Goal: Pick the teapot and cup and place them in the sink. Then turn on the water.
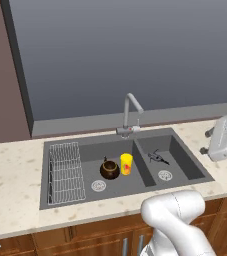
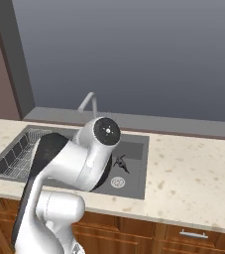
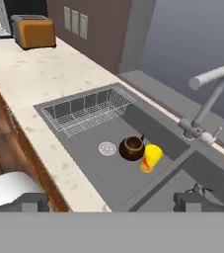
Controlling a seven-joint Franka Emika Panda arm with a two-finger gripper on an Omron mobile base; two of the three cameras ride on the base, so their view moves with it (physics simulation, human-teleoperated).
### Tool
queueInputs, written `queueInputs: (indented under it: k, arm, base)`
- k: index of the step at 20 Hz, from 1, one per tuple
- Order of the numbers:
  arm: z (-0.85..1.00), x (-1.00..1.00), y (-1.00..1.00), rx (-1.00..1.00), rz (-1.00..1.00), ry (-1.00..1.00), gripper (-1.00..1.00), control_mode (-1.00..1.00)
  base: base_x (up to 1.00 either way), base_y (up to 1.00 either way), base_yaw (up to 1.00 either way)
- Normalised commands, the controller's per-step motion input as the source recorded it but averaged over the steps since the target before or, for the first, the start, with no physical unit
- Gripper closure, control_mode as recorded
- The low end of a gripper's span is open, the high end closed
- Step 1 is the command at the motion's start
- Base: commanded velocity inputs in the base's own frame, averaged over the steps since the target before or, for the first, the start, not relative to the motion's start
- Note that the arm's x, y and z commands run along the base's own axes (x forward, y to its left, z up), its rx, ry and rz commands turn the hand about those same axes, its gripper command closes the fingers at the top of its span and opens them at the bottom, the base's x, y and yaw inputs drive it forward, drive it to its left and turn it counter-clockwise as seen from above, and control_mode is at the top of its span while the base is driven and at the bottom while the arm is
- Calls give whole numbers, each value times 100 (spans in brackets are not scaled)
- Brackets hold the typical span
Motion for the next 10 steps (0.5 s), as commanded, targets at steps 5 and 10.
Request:
queueInputs:
  k: [5,10]
  arm:
    - [-38,0,-16,-5,51,-24,-100,-100]
    - [-38,1,0,0,47,-48,-100,-100]
  base:
    - [0,0,0]
    - [0,0,0]
